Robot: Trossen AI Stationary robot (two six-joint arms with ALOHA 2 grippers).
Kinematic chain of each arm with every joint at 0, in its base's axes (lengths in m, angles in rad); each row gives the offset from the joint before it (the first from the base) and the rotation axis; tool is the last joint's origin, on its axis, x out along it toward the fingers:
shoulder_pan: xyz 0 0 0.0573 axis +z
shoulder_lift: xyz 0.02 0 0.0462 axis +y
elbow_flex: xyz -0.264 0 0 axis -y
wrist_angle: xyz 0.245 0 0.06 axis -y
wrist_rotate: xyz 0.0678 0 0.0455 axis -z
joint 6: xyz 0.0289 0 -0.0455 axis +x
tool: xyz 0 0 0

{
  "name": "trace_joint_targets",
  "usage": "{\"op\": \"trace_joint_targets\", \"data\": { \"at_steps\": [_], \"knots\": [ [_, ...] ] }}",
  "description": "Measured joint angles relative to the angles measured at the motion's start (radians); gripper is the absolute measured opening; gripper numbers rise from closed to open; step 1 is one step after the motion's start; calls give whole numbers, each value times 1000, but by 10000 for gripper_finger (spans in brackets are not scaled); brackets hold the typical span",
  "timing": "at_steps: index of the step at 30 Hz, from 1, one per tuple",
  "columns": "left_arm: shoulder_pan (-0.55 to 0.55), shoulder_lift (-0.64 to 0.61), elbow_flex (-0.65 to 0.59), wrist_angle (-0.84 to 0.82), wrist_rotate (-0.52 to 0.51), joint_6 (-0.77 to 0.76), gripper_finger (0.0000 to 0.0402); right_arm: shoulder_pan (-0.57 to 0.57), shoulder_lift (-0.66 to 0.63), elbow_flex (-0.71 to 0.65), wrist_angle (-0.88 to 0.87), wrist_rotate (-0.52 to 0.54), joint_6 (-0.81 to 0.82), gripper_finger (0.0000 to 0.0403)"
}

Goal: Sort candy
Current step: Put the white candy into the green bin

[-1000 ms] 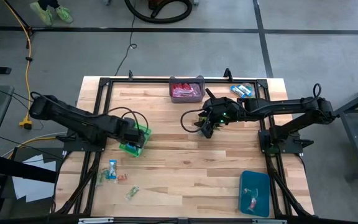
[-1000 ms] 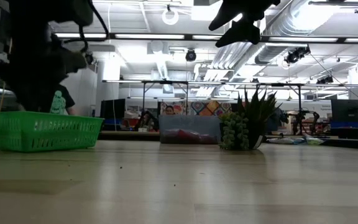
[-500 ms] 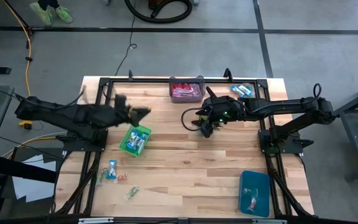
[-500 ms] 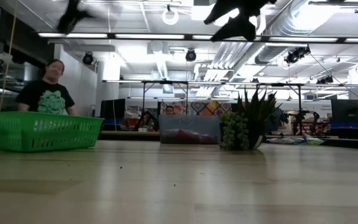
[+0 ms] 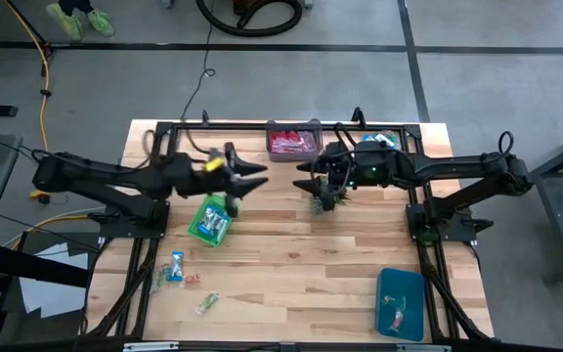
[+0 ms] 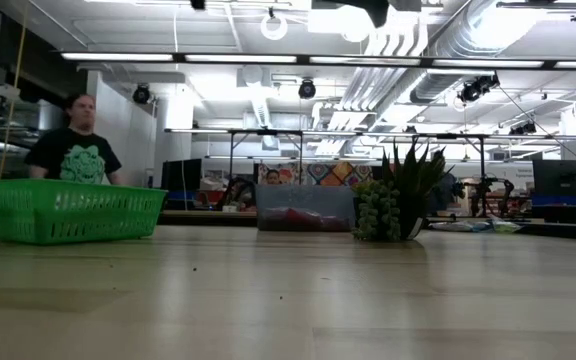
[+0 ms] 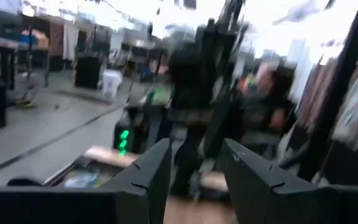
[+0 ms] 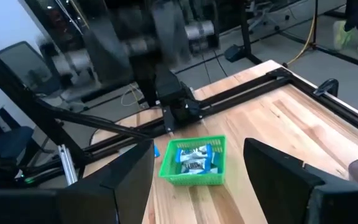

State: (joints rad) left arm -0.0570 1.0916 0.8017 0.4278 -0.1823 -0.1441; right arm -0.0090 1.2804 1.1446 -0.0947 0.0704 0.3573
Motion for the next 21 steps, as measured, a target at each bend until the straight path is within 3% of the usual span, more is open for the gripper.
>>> {"op": "trace_joint_targets", "data": {
  "at_steps": [6,11,21],
  "knots": [
    [-21,96,-1,77,72,102,127,0,-1,0,-1,0,3,244],
    [-38,100,0,98,76,180,127,3,-1,0,2,0,2,244],
    [-37,84,0,88,68,147,127,-3,-1,0,-78,39,50,244]
  ]
}}
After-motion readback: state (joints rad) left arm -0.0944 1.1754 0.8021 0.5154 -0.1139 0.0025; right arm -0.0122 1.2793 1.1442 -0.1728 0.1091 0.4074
